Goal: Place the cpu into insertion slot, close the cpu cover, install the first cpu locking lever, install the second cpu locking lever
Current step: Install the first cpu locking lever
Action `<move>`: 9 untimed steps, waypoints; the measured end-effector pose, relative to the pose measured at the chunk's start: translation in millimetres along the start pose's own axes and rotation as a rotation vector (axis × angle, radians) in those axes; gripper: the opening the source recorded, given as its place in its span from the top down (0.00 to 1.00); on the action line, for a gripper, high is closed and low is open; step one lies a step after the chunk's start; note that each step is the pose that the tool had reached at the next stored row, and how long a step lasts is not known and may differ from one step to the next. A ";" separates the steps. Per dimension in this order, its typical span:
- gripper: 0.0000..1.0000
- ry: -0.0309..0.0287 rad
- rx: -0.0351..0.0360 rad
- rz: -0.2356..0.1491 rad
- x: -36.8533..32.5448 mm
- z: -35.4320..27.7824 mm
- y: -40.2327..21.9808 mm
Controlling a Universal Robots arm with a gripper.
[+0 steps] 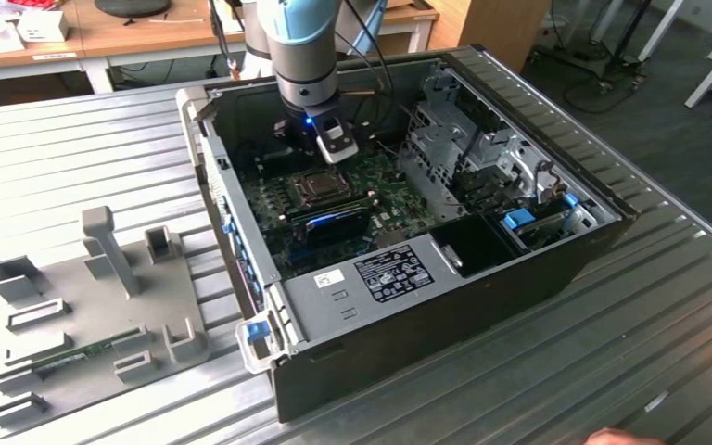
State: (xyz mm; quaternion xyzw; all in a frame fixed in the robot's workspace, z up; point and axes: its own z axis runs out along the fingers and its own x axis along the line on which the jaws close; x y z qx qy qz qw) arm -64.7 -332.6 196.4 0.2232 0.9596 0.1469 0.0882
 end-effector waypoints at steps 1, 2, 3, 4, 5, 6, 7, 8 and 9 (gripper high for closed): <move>0.89 -0.0007 0.0006 0.001 -0.3 0.1 0.2; 0.89 -0.0017 0.0017 0.003 -0.6 0.2 0.3; 0.89 -0.0030 0.0037 0.004 -0.9 0.3 0.5; 0.89 -0.0047 0.0063 0.005 -1.2 0.4 0.6; 0.89 -0.0059 0.0083 0.005 -1.4 0.5 0.7; 0.89 -0.0068 0.0096 0.005 -1.6 0.5 0.7; 0.89 -0.0077 0.0111 0.006 -1.7 0.5 0.8; 0.89 -0.0085 0.0124 0.006 -1.8 0.6 0.8; 0.89 -0.0092 0.0137 0.006 -1.9 0.6 0.9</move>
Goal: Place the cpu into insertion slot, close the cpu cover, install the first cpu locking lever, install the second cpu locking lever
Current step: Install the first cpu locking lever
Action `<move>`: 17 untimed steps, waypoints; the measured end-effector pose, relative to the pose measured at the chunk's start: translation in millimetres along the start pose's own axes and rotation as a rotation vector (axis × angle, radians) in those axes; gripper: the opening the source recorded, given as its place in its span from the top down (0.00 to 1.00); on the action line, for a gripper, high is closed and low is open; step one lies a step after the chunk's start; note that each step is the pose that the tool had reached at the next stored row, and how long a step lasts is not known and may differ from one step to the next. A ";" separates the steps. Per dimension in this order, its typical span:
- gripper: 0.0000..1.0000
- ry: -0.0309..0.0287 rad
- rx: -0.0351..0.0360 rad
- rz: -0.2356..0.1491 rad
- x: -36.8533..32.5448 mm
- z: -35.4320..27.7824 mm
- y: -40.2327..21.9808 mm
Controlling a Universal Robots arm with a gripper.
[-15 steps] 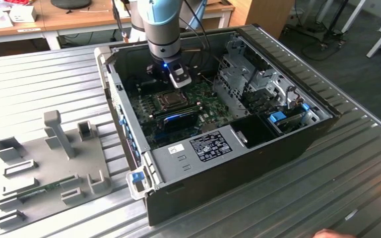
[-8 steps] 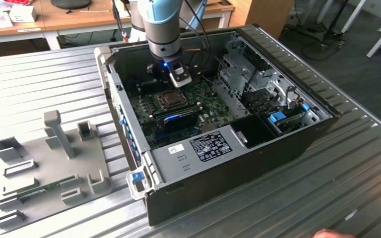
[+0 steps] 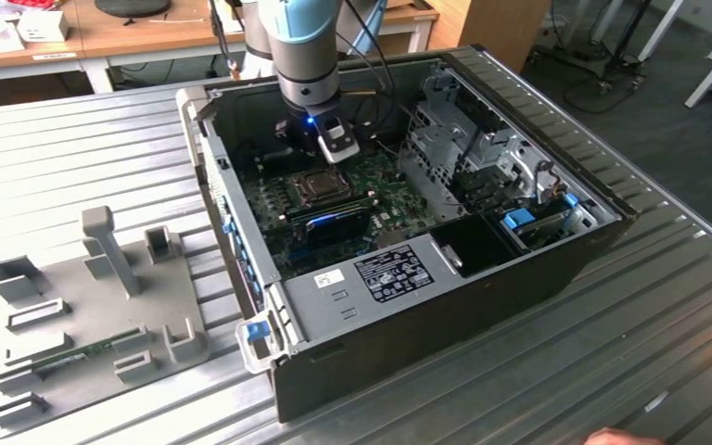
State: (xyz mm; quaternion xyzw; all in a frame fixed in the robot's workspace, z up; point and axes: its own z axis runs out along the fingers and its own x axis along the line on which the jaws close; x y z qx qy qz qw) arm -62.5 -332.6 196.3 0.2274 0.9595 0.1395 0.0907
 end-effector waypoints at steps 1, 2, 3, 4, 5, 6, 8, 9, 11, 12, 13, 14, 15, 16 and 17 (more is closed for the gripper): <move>0.89 -0.0006 0.0010 0.000 -0.1 0.1 0.0; 0.89 -0.0008 0.0017 0.000 -0.1 0.2 -0.1; 0.89 -0.0009 0.0018 0.000 0.0 0.5 -0.2; 0.89 -0.0010 0.0018 0.000 0.1 1.0 -0.3; 0.89 -0.0010 0.0018 0.001 0.1 1.5 -0.5; 0.89 -0.0011 0.0018 0.001 0.2 2.1 -0.7; 0.89 -0.0011 0.0018 0.001 0.3 3.3 -1.1; 0.89 -0.0010 0.0022 0.001 0.4 3.6 -1.3; 0.89 -0.0010 0.0022 0.000 0.5 4.0 -1.4; 0.89 -0.0011 0.0021 0.001 0.5 4.3 -1.5; 0.89 -0.0012 0.0018 0.001 0.5 4.7 -1.5; 0.89 -0.0013 0.0020 0.001 0.5 5.0 -1.7; 0.89 -0.0013 0.0019 0.001 0.5 5.3 -1.7; 0.89 -0.0011 0.0018 0.001 0.6 5.5 -1.8; 0.89 -0.0011 0.0019 0.001 0.6 5.7 -1.8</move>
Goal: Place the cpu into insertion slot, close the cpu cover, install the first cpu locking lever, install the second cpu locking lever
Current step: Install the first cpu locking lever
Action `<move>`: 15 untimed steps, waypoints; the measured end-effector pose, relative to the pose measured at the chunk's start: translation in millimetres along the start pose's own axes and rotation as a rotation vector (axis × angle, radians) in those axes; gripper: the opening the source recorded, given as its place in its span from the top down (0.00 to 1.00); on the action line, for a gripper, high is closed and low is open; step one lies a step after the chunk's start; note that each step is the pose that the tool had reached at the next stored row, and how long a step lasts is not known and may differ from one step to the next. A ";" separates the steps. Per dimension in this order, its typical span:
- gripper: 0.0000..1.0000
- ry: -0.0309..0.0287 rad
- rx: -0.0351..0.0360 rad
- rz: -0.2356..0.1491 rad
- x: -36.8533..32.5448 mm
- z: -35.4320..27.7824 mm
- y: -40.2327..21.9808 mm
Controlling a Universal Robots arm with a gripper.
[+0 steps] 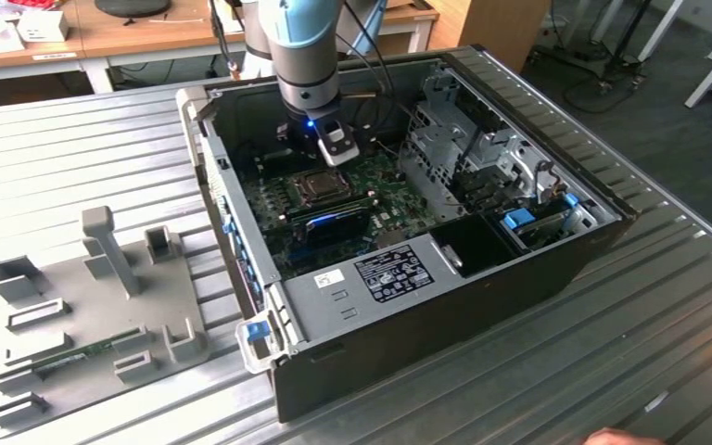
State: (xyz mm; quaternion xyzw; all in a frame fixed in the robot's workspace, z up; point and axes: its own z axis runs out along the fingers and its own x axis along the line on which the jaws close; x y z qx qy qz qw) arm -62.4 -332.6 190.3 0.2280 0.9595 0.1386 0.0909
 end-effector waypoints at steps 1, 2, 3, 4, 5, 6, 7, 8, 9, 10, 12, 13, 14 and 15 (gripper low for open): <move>0.89 0.0000 0.0000 0.000 0.0 0.2 0.0; 0.89 0.0000 0.0000 0.000 0.0 0.3 -0.1; 0.89 0.0000 -0.0001 0.000 0.1 0.5 -0.2; 0.89 -0.0005 -0.0007 0.000 0.0 0.9 -0.2; 0.89 -0.0003 -0.0017 0.000 0.1 1.6 -0.2; 0.89 -0.0002 -0.0012 0.000 0.1 1.6 -0.3; 0.89 -0.0002 -0.0004 0.000 0.1 1.5 -0.4; 0.89 -0.0001 0.0000 0.000 0.1 1.4 -0.4; 0.89 -0.0001 -0.0001 0.000 0.1 1.4 -0.4; 0.89 0.0000 -0.0001 0.000 0.1 1.4 -0.4; 0.89 0.0004 -0.0007 0.000 -0.3 1.5 -0.3; 0.89 0.0006 -0.0012 0.000 -0.7 1.6 -0.1; 0.89 0.0009 -0.0016 0.001 -1.1 1.7 0.1; 0.89 0.0011 -0.0021 0.001 -1.8 1.8 0.4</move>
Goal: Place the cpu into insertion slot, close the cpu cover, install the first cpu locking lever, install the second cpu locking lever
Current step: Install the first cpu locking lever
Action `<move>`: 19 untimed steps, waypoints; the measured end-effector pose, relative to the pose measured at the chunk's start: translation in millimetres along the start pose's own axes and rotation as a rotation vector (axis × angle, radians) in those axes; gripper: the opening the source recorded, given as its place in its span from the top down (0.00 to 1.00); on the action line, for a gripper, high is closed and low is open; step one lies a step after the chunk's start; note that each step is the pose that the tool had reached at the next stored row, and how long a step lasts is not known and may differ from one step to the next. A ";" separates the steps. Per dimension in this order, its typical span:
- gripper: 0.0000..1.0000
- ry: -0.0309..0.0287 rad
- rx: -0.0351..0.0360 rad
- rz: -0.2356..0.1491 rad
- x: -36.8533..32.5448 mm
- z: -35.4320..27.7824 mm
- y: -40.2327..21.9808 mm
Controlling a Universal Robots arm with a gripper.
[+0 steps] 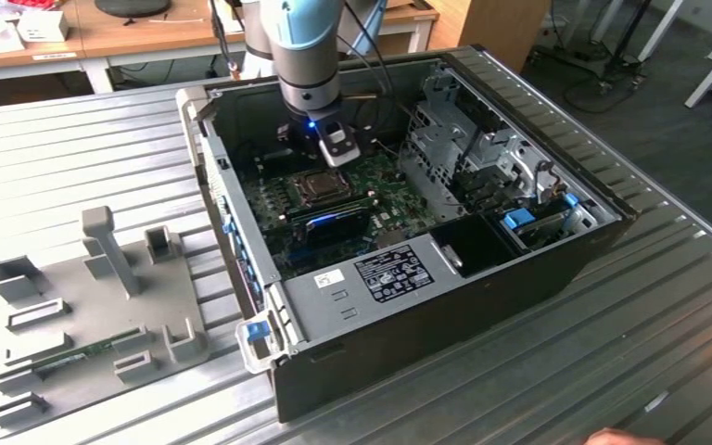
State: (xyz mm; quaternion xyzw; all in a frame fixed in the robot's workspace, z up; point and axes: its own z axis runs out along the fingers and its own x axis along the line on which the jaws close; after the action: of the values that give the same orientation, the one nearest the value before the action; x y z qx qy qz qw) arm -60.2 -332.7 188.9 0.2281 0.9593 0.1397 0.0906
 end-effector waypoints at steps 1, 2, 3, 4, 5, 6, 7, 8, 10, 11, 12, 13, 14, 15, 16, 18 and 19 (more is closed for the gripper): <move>0.89 0.0002 -0.0005 0.000 -0.6 0.2 0.3; 0.89 0.0004 -0.0012 0.000 -1.2 0.4 0.6; 0.89 0.0006 -0.0017 0.000 -1.8 0.6 0.9; 0.89 0.0008 -0.0023 0.001 -2.3 0.7 1.1; 0.89 0.0010 -0.0031 0.001 -2.7 0.8 1.3; 0.89 0.0013 -0.0037 0.001 -2.8 0.9 1.4; 0.89 0.0015 -0.0043 0.001 -2.8 0.8 1.5; 0.89 0.0019 -0.0048 0.001 -2.9 0.4 1.6; 0.89 0.0026 -0.0065 0.002 -3.0 -0.4 1.9; 0.89 0.0027 -0.0068 0.002 -3.1 -1.0 2.0; 0.89 0.0030 -0.0072 0.002 -3.1 -1.6 2.2; 0.89 0.0034 -0.0077 0.002 -3.2 -2.2 2.4; 0.89 0.0035 -0.0081 0.002 -3.3 -2.9 2.6; 0.89 0.0036 -0.0082 0.002 -3.4 -3.8 2.9; 0.89 0.0036 -0.0082 0.002 -3.5 -5.0 3.3; 0.89 0.0036 -0.0084 0.002 -3.9 -7.9 4.3; 0.89 0.0036 -0.0082 0.002 -4.1 -9.5 4.8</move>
State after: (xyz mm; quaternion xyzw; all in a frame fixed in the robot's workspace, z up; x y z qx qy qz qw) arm -57.0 -332.6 199.8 0.2286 0.9586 0.1442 0.0896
